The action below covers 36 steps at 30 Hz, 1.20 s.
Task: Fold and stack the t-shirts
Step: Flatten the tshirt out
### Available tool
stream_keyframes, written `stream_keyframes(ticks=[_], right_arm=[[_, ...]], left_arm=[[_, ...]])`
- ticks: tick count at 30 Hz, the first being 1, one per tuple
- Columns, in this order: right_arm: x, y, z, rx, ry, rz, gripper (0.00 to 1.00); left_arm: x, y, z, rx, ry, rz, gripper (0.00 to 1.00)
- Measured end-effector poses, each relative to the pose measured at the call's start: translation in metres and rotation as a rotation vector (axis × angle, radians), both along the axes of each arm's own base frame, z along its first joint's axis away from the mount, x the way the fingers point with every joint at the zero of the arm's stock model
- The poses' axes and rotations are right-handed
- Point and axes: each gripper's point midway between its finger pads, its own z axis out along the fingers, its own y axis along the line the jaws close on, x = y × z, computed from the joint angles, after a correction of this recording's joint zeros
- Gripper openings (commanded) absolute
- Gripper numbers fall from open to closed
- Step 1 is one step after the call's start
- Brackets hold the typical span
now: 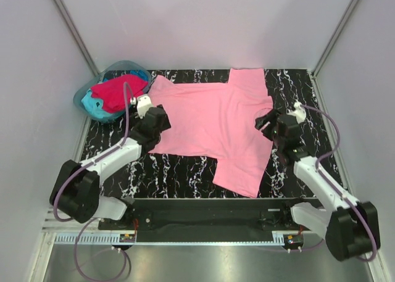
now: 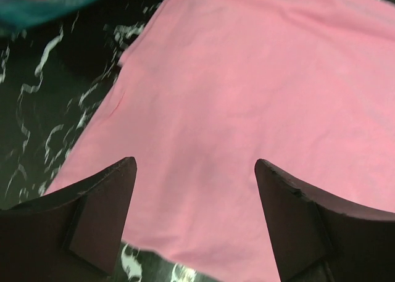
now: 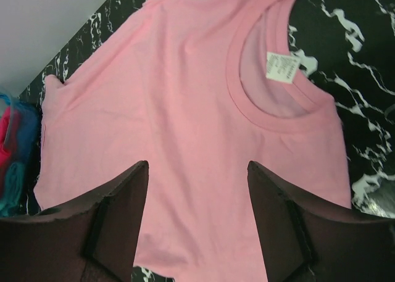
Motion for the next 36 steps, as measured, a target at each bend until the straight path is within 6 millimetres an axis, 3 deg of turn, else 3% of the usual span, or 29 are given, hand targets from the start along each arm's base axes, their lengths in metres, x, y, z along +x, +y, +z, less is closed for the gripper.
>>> stream_keyframes(ticks=[4, 10, 17, 20, 24, 27, 36], right_arm=[[-0.037, -0.011, -0.008, 0.034, 0.010, -0.027, 0.72], [-0.064, -0.016, -0.008, 0.081, 0.009, -0.045, 0.73], [-0.092, -0.014, -0.057, 0.128, 0.144, -0.050, 0.73], [-0.103, -0.013, -0.083, 0.140, 0.223, -0.052, 0.73], [-0.115, -0.011, -0.100, 0.164, 0.276, -0.053, 0.74], [-0.120, -0.009, -0.105, 0.185, 0.296, -0.053, 0.74], [-0.143, -0.013, -0.115, 0.237, 0.384, -0.111, 0.75]], left_arm=[[-0.035, 0.010, -0.025, -0.069, 0.006, 0.050, 0.83], [-0.066, 0.017, -0.051, -0.151, 0.002, 0.083, 0.82], [-0.091, 0.032, -0.070, -0.177, 0.014, 0.134, 0.84], [-0.098, 0.037, -0.074, -0.177, 0.017, 0.149, 0.85], [-0.110, 0.042, -0.083, -0.200, 0.010, 0.149, 0.85], [-0.119, 0.044, -0.089, -0.221, 0.014, 0.147, 0.85], [-0.120, 0.055, -0.090, -0.225, 0.027, 0.221, 0.86]])
